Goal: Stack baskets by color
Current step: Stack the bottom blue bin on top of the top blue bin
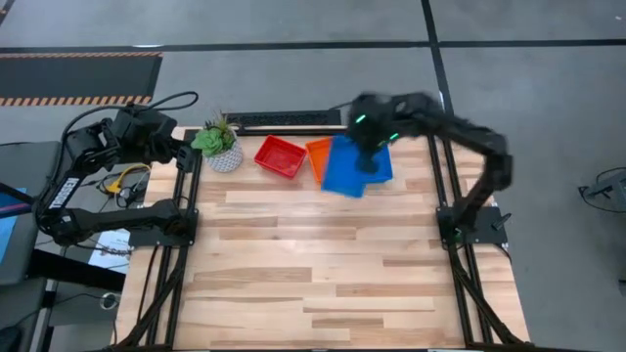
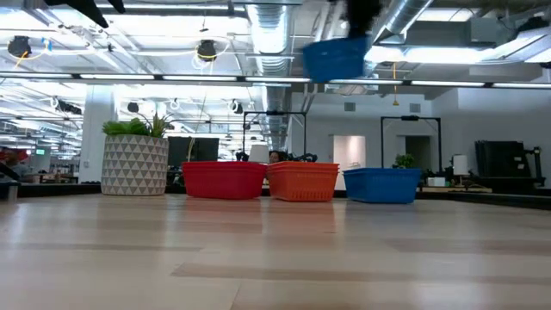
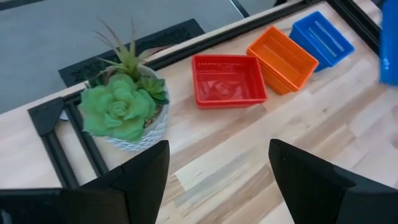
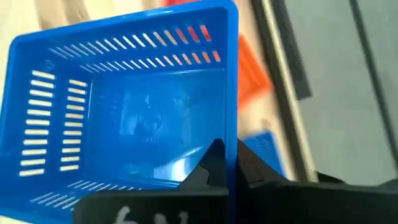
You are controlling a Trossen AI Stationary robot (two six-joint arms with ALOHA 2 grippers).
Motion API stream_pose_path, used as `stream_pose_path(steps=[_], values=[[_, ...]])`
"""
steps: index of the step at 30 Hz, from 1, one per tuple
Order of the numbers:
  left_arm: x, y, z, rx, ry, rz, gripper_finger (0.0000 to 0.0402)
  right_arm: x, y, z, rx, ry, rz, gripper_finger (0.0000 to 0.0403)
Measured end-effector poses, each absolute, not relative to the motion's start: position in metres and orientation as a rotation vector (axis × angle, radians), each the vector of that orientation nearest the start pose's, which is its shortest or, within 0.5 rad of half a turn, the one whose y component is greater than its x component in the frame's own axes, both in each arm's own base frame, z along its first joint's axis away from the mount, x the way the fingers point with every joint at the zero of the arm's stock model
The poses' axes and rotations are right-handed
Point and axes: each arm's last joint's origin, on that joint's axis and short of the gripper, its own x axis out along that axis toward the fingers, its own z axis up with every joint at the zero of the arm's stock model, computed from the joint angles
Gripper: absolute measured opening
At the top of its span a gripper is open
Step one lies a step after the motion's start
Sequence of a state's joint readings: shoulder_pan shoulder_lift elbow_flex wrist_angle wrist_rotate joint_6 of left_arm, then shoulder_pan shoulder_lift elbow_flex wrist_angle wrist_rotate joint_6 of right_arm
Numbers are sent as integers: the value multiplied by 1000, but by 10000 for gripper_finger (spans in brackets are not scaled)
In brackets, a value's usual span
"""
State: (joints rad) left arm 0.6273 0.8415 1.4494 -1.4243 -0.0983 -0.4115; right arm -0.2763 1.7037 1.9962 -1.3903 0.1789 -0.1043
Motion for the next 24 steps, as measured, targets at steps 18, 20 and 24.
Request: stream_pose_path(steps=[18, 20, 24], values=[[62, 49, 422, -630, 582, 881, 263, 207, -227, 346, -87, 1242, -171, 7], [62, 49, 423, -634, 579, 882, 263, 211, -240, 335, -95, 1233, -143, 9], [62, 49, 423, -639, 577, 884, 263, 215, -262, 314, -78, 1232, -101, 8]])
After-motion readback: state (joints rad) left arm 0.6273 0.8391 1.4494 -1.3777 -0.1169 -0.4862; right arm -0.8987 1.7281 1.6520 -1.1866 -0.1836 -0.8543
